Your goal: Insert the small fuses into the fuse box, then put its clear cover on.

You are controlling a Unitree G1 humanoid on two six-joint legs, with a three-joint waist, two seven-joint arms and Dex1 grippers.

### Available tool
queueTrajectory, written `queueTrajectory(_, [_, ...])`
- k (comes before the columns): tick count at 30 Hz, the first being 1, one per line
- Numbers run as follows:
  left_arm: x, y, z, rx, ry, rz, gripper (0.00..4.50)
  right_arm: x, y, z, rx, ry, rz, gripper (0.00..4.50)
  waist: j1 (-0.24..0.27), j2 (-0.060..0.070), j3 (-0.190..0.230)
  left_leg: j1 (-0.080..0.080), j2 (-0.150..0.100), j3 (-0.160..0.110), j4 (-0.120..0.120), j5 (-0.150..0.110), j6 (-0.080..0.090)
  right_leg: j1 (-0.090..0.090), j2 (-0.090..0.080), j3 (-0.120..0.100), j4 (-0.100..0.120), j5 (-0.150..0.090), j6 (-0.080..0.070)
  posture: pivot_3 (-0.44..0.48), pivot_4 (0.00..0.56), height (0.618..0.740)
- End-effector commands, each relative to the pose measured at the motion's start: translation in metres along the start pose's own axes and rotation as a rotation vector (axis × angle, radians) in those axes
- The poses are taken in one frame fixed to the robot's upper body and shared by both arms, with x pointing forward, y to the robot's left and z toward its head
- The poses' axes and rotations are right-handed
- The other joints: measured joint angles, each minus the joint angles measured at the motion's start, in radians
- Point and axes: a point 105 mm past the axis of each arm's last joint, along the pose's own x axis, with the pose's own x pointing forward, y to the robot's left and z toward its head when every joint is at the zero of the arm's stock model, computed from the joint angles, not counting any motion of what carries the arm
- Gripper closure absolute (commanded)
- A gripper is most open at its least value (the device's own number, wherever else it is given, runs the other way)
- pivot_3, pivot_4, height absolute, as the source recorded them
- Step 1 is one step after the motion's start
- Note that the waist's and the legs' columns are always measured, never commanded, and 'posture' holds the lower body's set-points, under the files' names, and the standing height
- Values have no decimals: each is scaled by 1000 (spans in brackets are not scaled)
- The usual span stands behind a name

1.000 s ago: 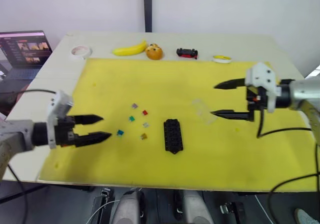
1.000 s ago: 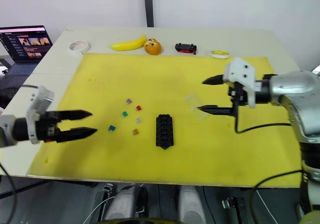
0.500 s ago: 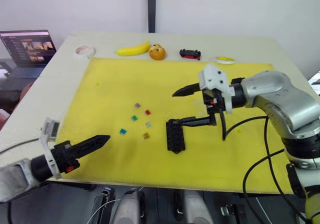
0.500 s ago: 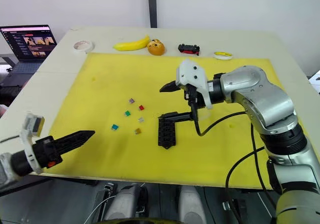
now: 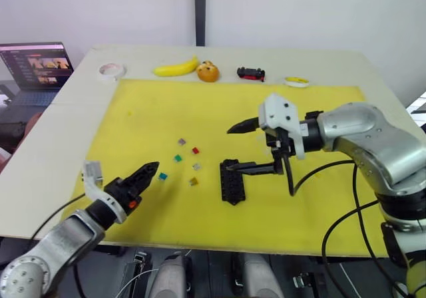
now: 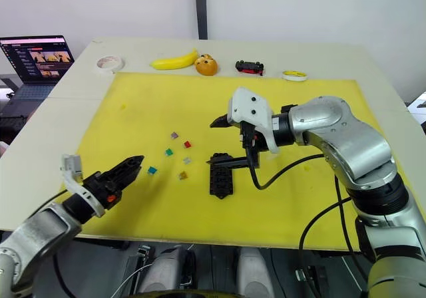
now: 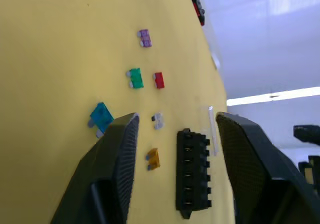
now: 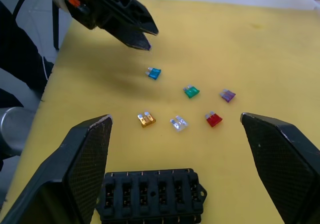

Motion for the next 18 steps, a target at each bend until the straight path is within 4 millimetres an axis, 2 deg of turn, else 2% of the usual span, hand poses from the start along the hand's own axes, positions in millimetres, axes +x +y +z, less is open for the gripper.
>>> queueTrajectory(1, [0, -9, 3, -1, -33, -4, 1809, -3, 4, 9, -36, -24, -20, 94, 0, 0, 0, 0, 0, 0, 0, 0, 0, 0, 0, 0, 0, 0, 0, 0, 150, 737])
queueTrajectory(8, [-2, -2, 14, 58, 25, -28, 1809, -2, 11, 6, -38, -14, -1, 94, -1, 0, 0, 1, -1, 1, 0, 0, 0, 0, 1, 0, 0, -2, -3, 0, 150, 737])
queueTrajectory(13, [-15, 8, 26, 117, 281, -127, 1809, 3, 12, 9, -48, -25, 20, 94, -1, 0, 0, 1, -2, 1, 0, 0, 0, 0, 3, 0, 0, -2, -3, 0, 150, 737])
queueTrajectory(15, [-23, 12, 33, 73, 399, -159, 1809, 5, 12, 9, -53, -25, 25, 94, -2, -1, 0, 1, -1, 1, -1, 0, 0, 0, 3, -1, 0, -2, -3, 0, 150, 737])
queueTrajectory(18, [-36, 11, 33, -12, 559, -201, 1809, 7, 12, 9, -59, -27, 29, 94, -4, 0, 0, 1, -1, 2, -1, 0, 0, -1, 3, 0, 0, -2, -3, 0, 150, 737])
